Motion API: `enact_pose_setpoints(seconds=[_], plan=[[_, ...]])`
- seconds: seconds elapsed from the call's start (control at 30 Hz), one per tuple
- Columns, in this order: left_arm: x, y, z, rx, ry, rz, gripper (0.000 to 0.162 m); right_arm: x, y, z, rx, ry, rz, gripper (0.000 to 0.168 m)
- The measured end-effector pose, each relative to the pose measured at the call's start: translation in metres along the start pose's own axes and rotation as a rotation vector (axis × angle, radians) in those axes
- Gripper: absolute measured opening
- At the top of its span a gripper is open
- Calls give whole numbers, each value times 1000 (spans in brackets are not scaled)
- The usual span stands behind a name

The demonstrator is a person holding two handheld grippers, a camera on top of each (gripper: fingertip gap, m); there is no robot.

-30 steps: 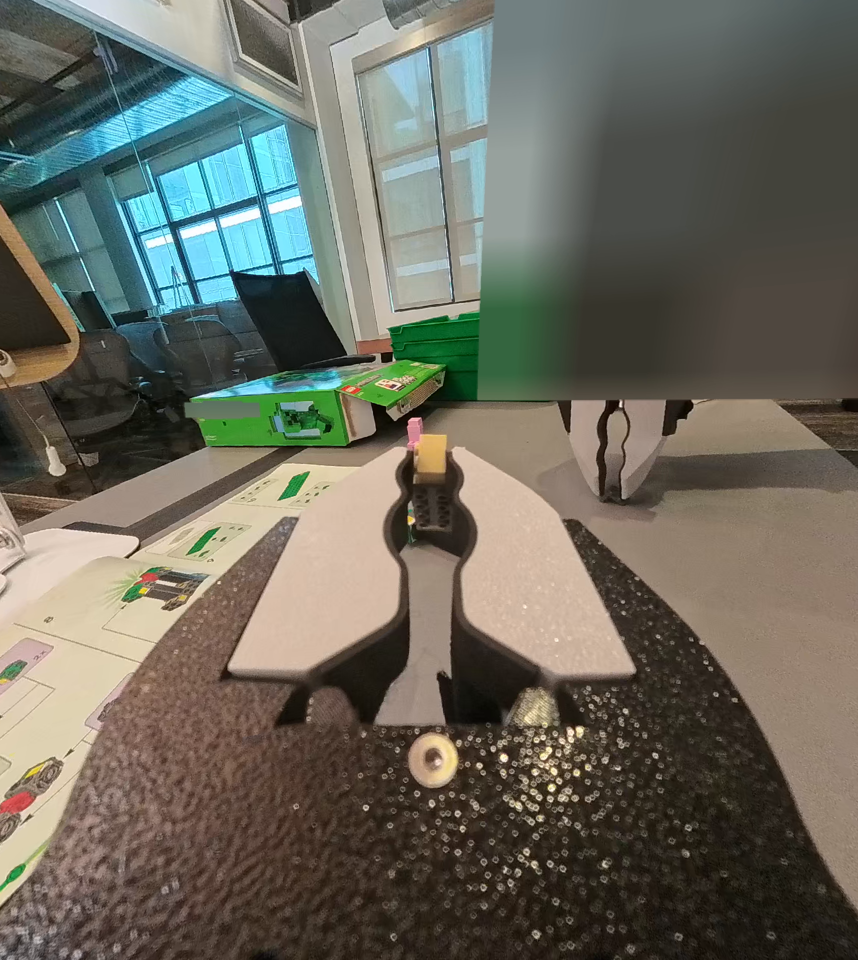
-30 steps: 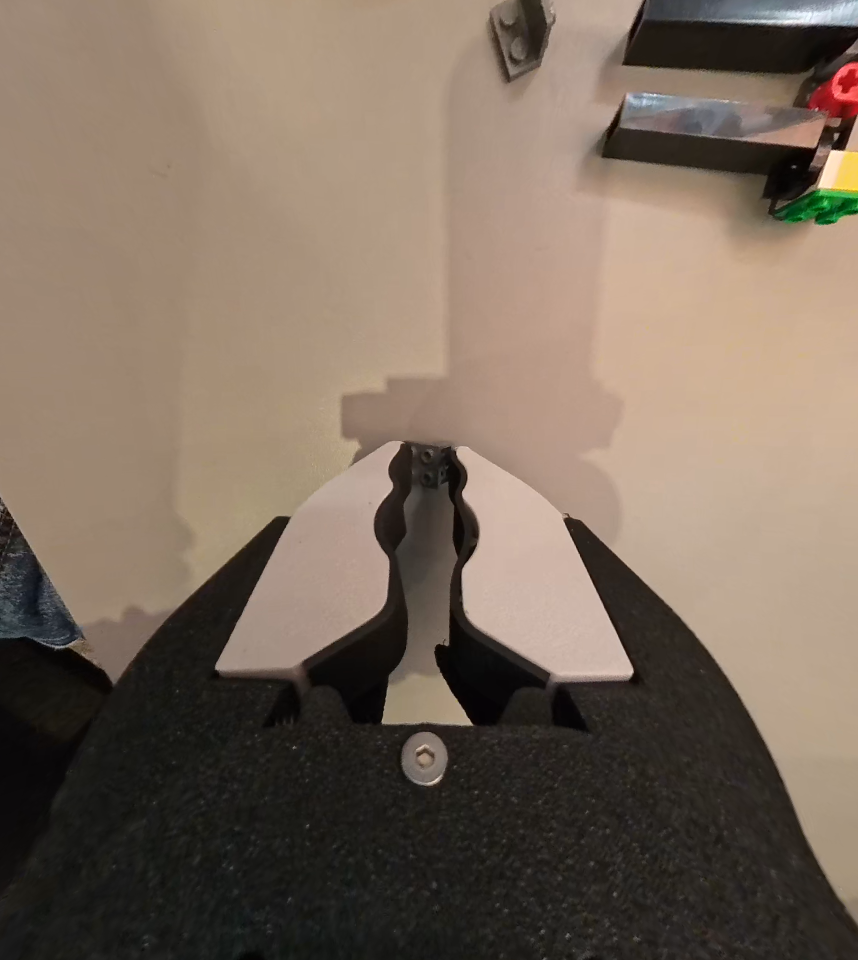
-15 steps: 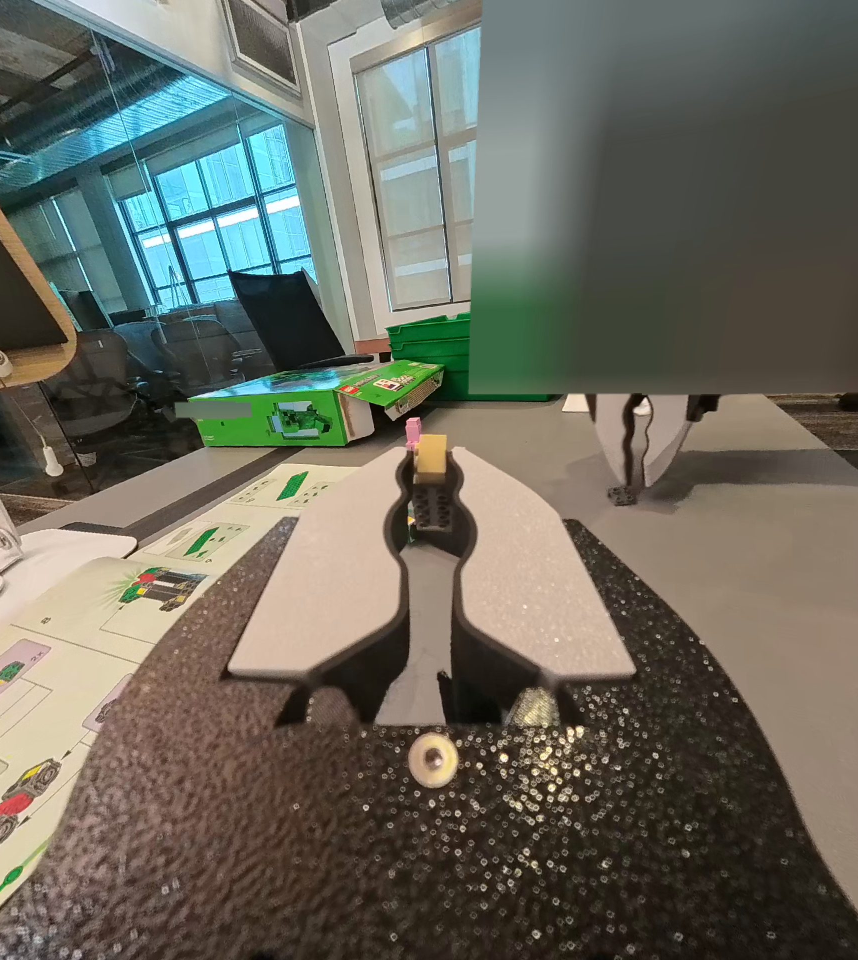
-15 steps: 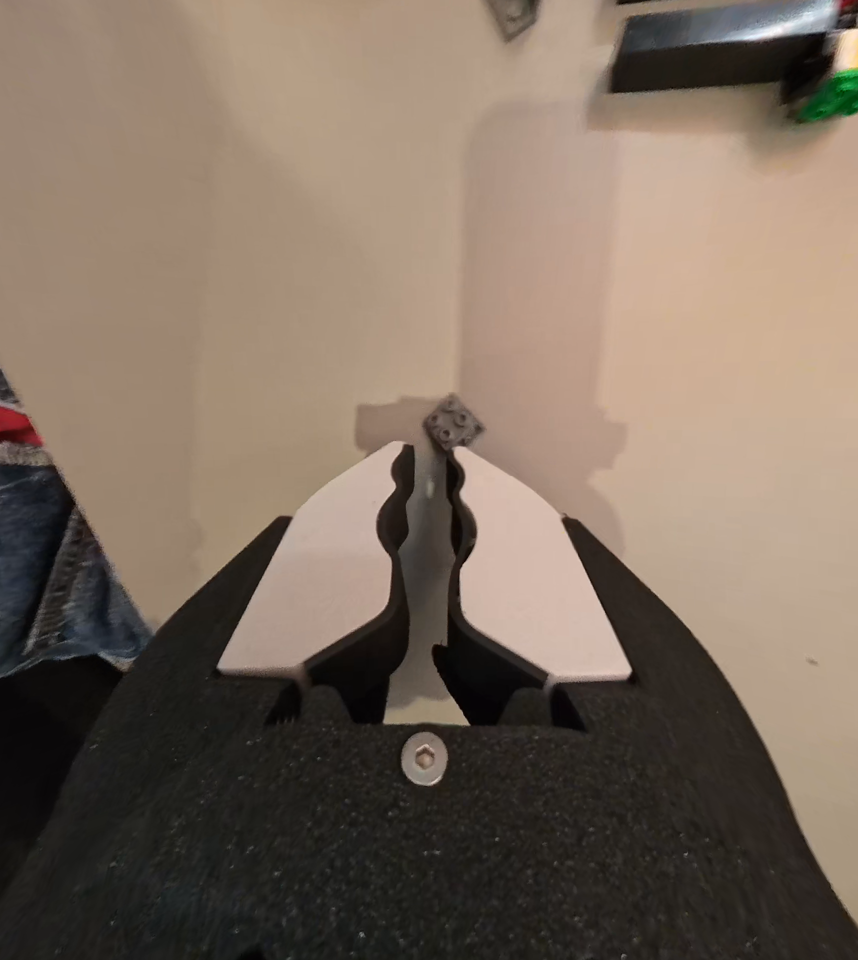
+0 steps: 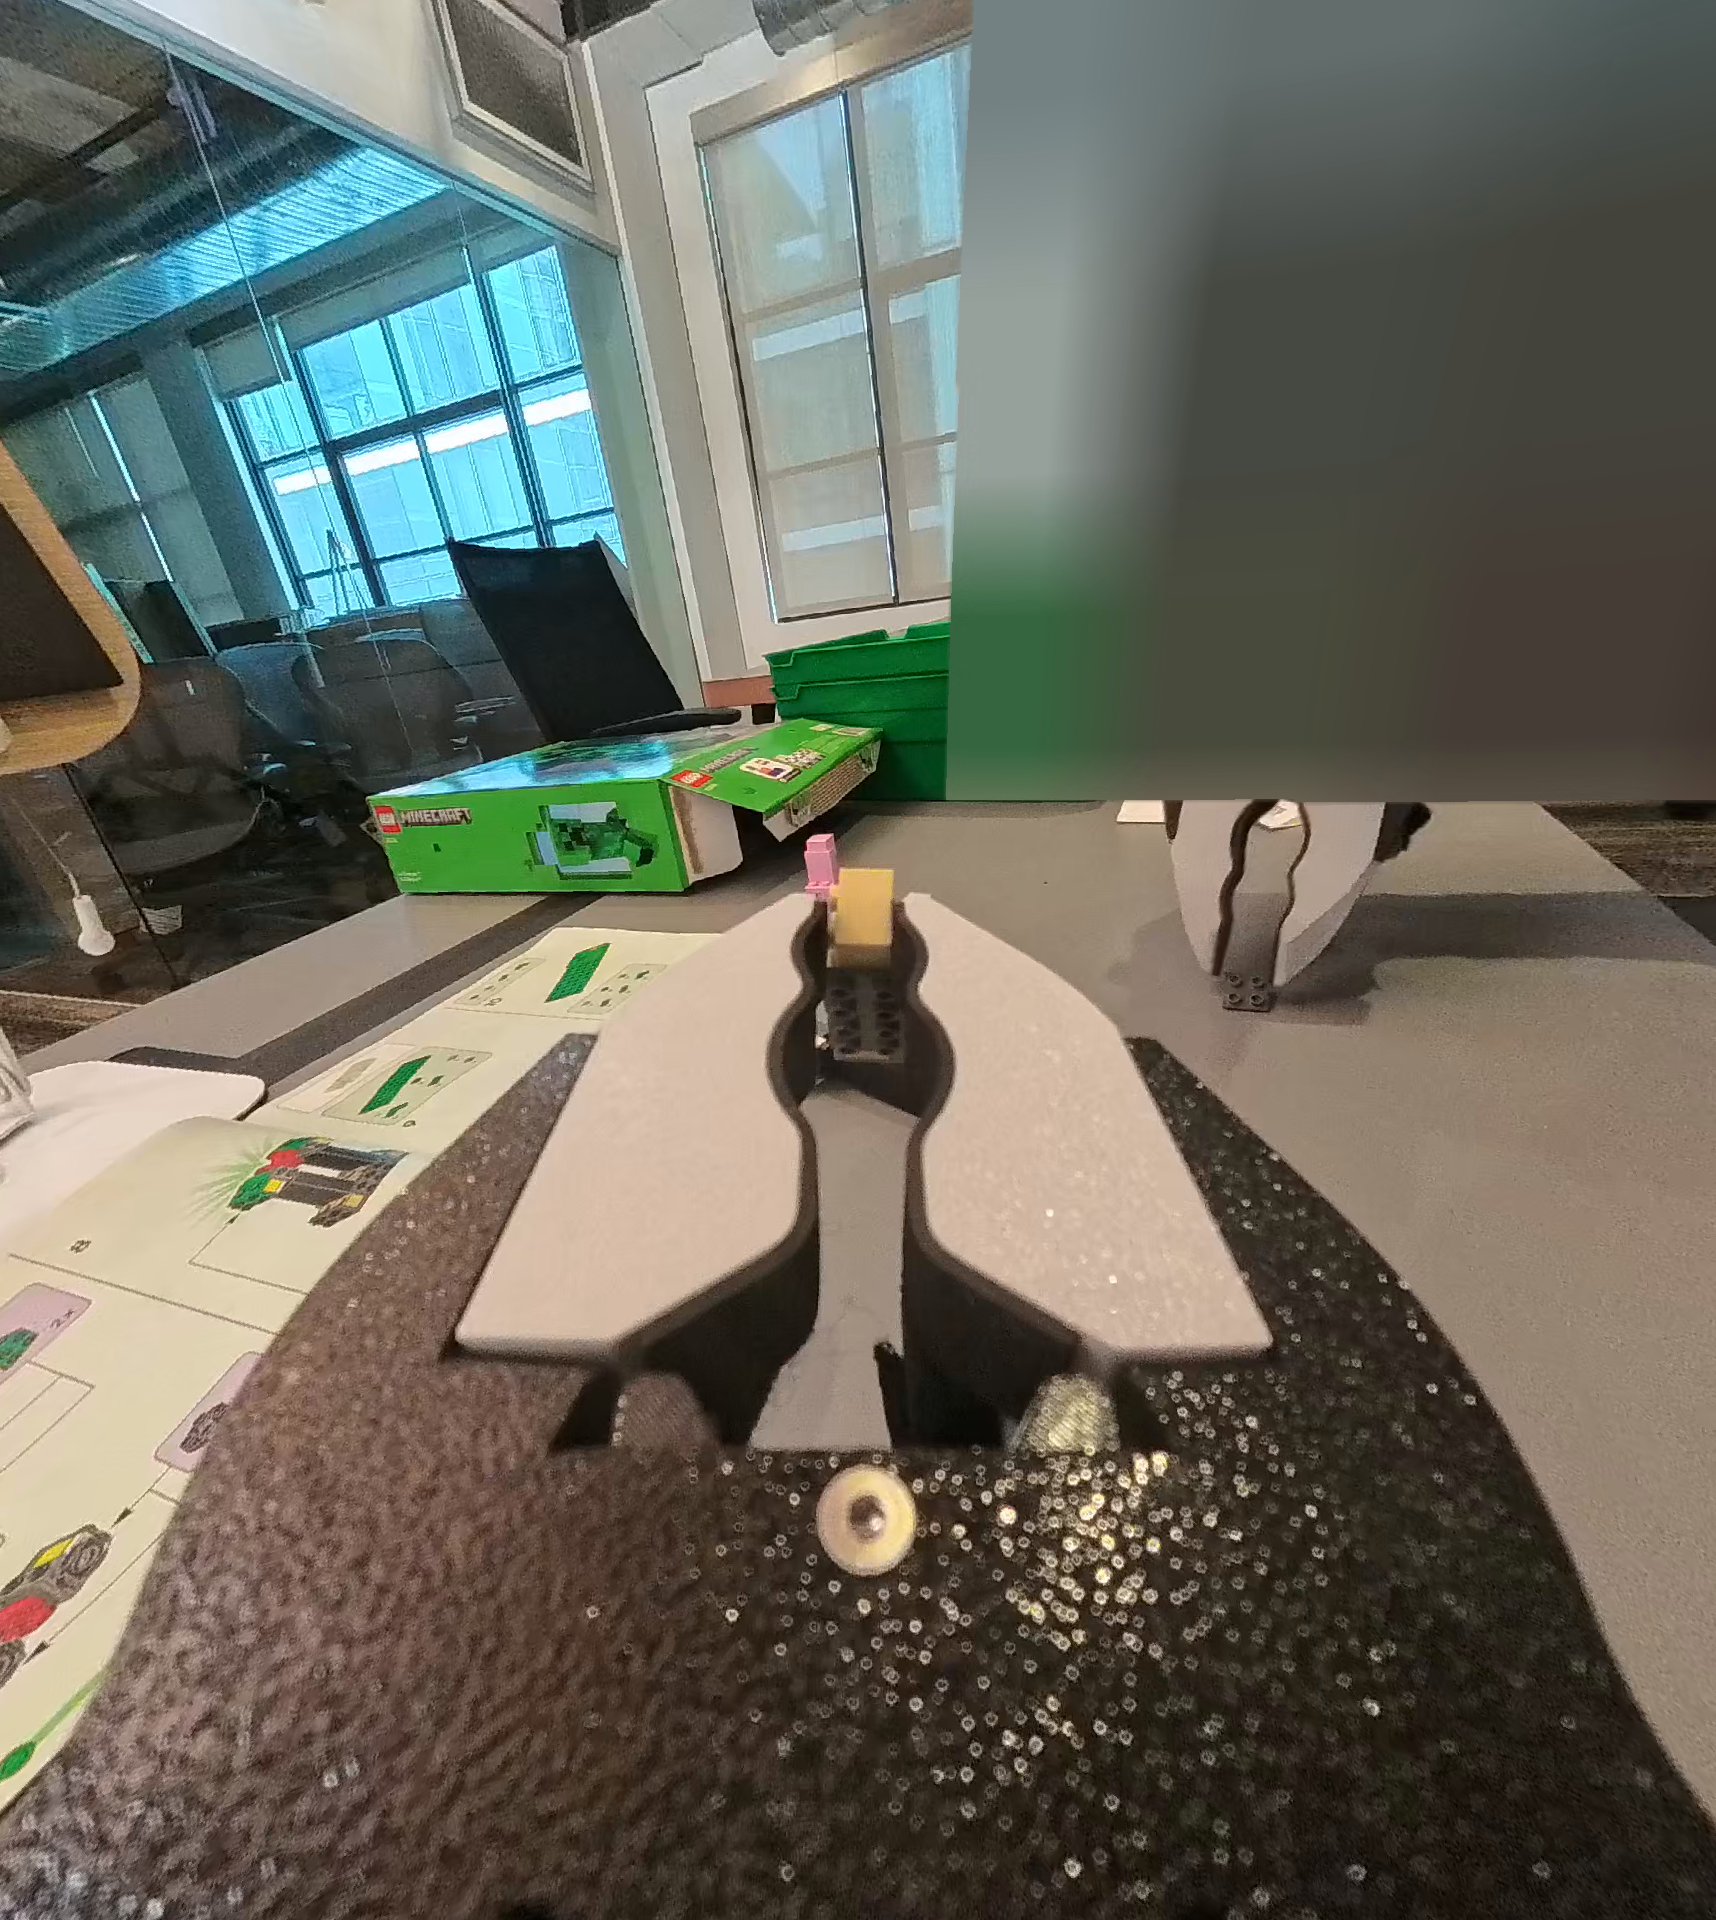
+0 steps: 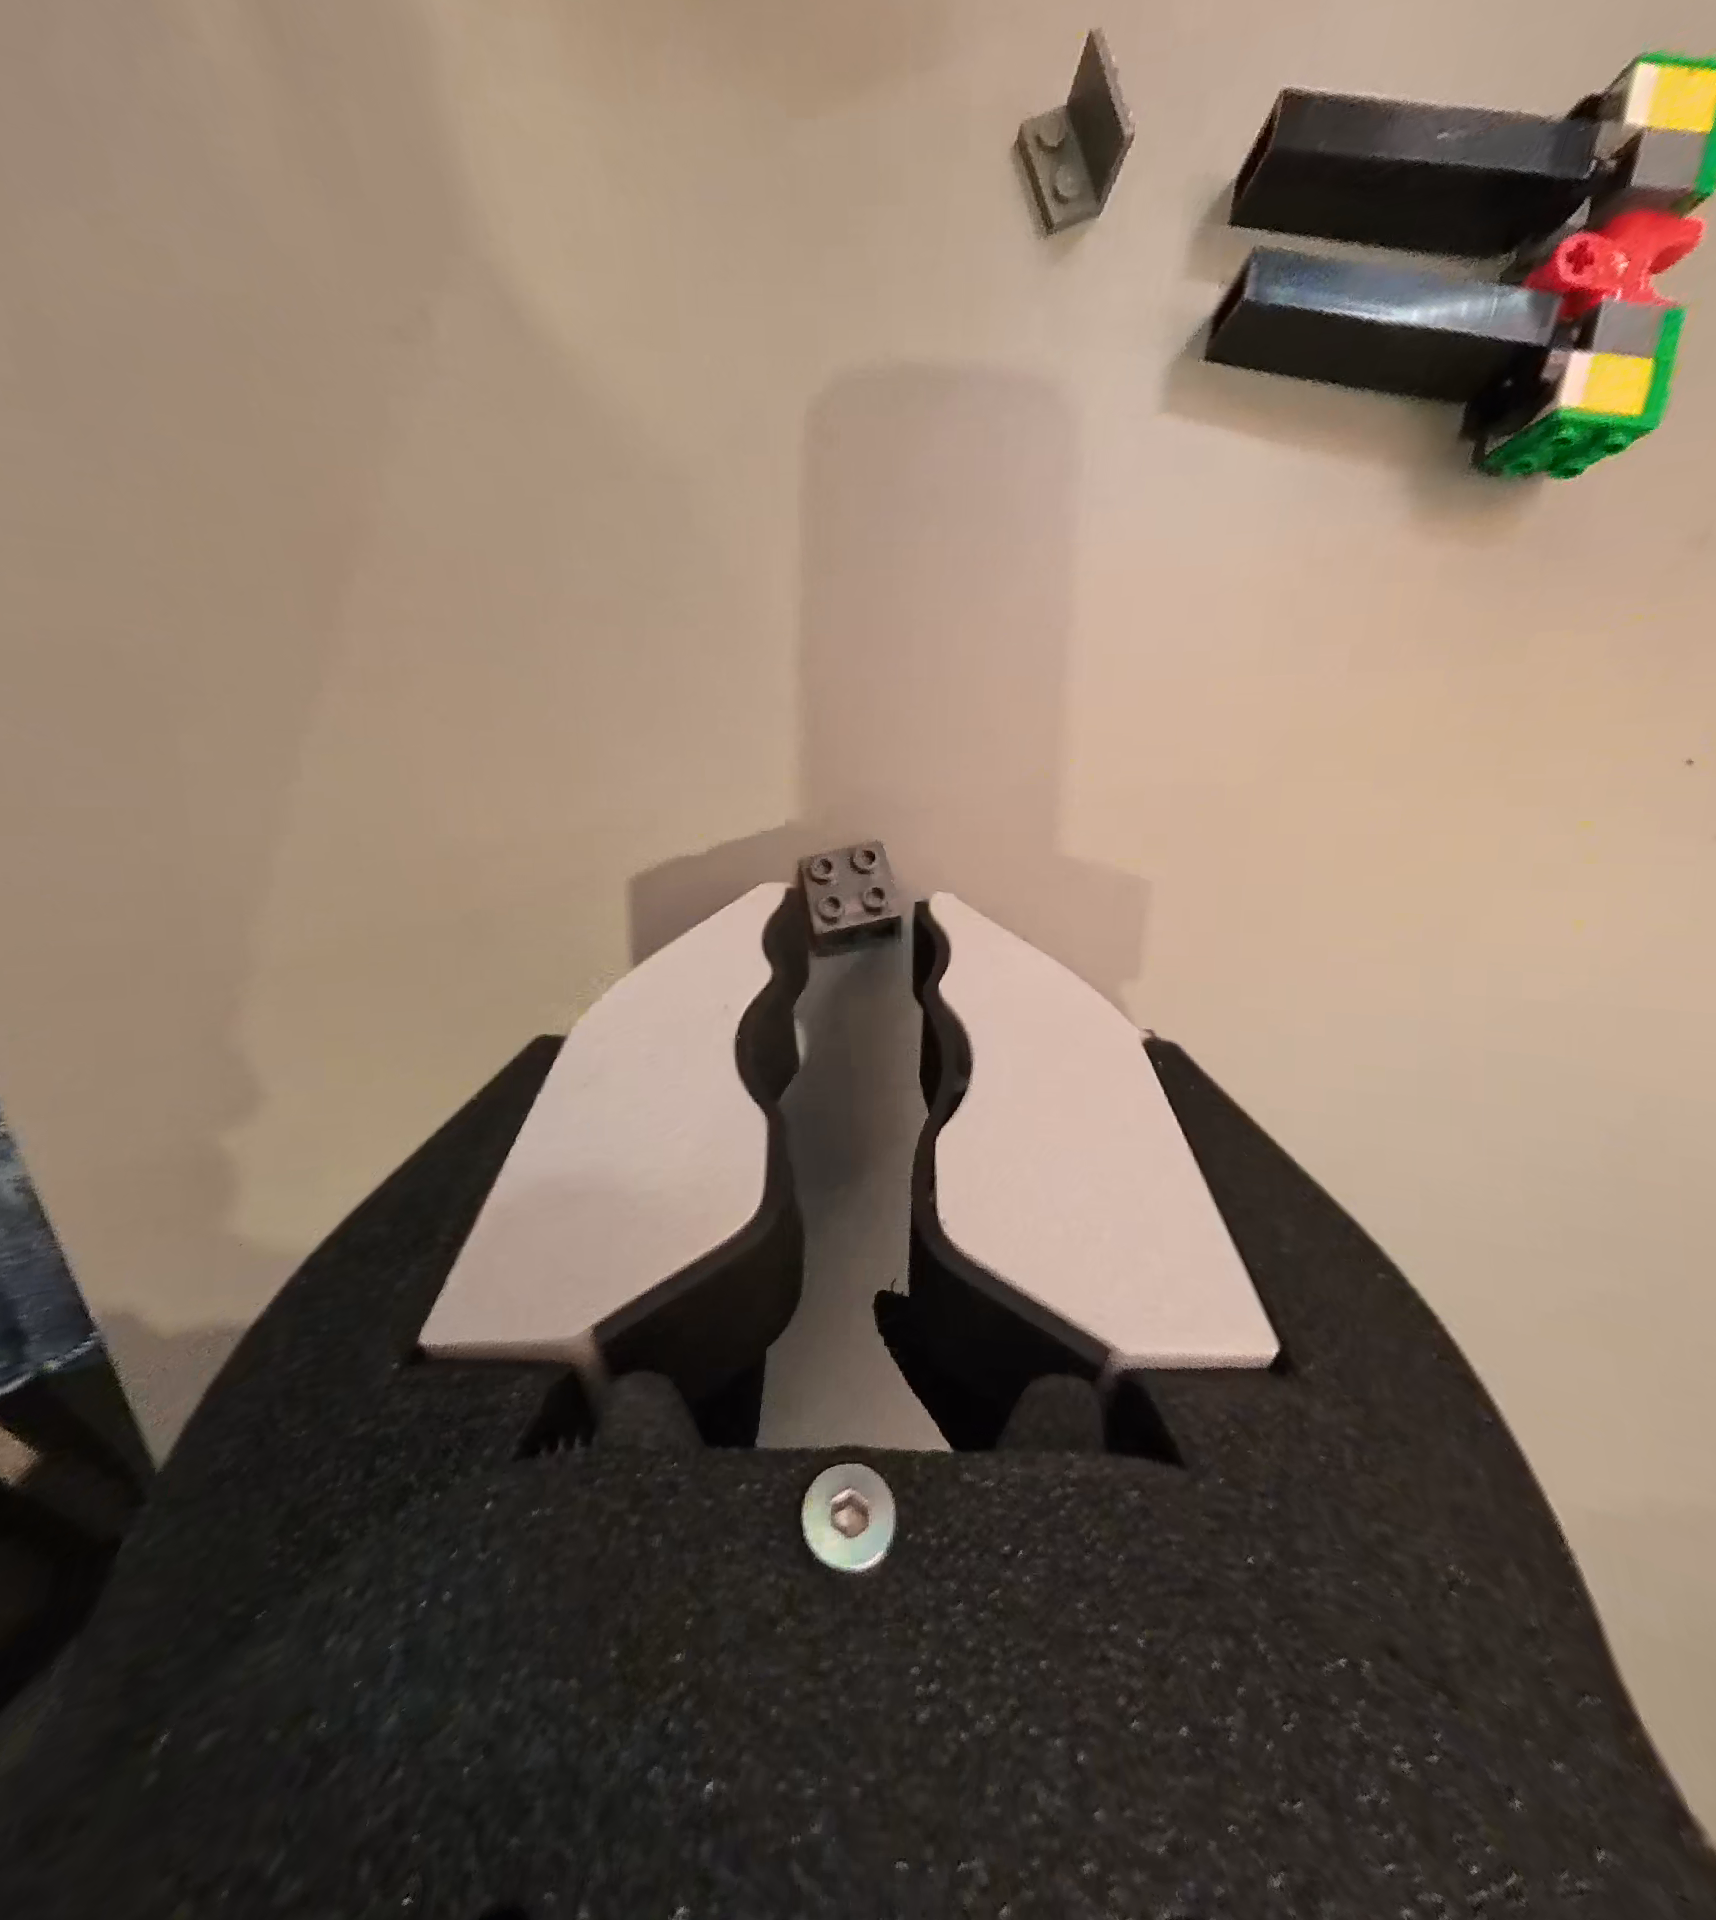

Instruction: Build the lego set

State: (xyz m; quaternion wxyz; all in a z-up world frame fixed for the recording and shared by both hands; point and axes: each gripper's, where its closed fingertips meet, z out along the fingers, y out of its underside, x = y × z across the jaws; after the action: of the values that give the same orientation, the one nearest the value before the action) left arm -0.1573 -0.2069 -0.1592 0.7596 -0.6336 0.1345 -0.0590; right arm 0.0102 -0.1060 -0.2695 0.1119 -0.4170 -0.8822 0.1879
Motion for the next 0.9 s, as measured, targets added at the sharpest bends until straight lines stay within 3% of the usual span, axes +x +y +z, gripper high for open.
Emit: enact_pose_setpoints(seconds=[0.13, 0.37, 0.47, 0.63, 0.77, 0.9], plan=[[0, 0, 0, 1, 0, -1, 10, 1, 0, 3, -17, -1, 42, 16], [0, 0, 0, 1, -1, 0, 10, 37, -8, 6, -11, 301, 642, 16], [0, 0, 0, 2, -1, -1, 10, 31, -18, 12, 75, 288, 795, 17], [0, 0, 0, 1, 0, -2, 10, 25, -19, 11, 81, 290, 719, 39], [1, 0, 0, 0, 3, -1, 10, 21, -21, 13, 86, 255, 651, 40], [1, 0, 0, 1, 3, 0, 10, 3, -38, 19, 132, 110, 630, 40]])
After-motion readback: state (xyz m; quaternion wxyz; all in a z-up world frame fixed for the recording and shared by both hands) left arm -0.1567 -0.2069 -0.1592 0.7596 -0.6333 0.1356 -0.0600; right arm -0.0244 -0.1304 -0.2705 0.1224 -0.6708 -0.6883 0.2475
